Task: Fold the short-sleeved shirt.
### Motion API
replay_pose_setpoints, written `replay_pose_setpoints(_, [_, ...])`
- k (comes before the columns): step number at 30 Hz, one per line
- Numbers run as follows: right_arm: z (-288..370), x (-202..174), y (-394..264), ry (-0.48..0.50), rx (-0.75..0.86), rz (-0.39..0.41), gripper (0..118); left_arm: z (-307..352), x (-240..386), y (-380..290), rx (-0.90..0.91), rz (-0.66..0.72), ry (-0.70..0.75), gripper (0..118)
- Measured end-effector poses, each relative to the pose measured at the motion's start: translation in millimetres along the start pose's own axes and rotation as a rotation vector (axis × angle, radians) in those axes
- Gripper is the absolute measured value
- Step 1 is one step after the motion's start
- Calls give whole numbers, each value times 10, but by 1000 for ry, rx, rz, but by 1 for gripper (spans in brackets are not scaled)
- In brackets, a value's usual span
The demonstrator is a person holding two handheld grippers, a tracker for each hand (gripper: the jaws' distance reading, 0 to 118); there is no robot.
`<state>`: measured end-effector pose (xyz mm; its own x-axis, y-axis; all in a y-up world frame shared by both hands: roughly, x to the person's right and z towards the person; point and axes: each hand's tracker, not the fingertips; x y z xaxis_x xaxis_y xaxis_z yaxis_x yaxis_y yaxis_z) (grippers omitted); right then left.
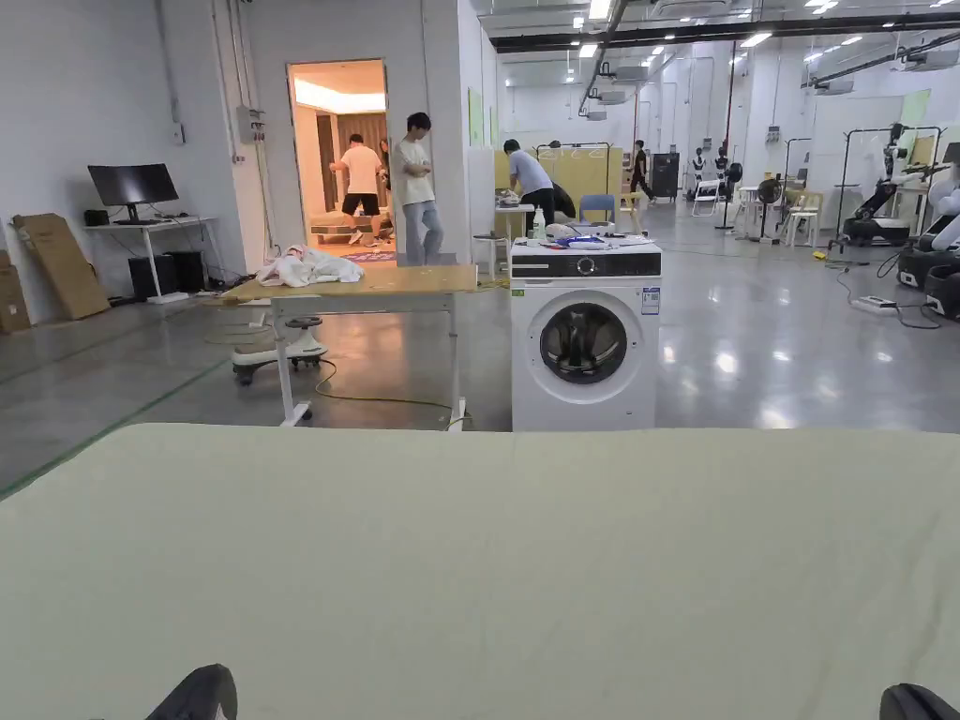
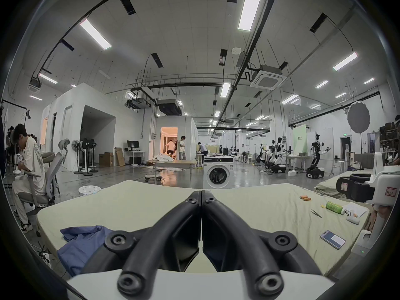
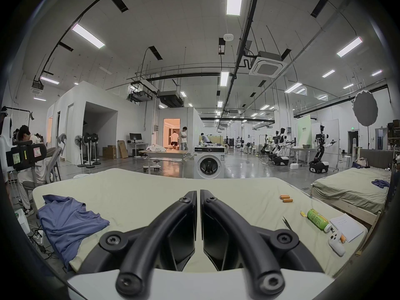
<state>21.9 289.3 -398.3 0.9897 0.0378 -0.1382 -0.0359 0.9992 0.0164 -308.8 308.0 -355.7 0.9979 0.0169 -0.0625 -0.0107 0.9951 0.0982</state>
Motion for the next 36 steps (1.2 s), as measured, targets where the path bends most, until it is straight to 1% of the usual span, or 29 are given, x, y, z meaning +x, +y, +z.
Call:
replay_pose_setpoints(12, [-5,6,3,-1,-4,-2,2,0,-36,0,-7,10,7,0])
replay_pose_setpoints(25, [-6,73,9,-24,-4,-6,2,-32,-113,16,-13,22,31,0])
replay_pose_setpoints(29, [-23,90,34,-35,-5,20,2,-46,-137,43,-17,12,31,0])
replay_pose_setpoints(30, [-27,90,44,-32,-7,42,2,-51,-138,44,-16,-7,27,0])
replay_pose_setpoints(31, [-24,84,58,-34,-3,85,2,-54,-134,42,-14,-44,22,0])
replay_pose_setpoints(32, [-13,52,70,-45,12,158,2,-52,-125,28,-8,-111,10,0])
replay_pose_setpoints(34, [-2,-38,60,-33,12,379,2,-38,-85,-67,4,-331,-35,0])
replay_pose_setpoints(36, [-13,-120,-49,-15,2,651,2,-64,-17,-266,-35,-658,-33,0])
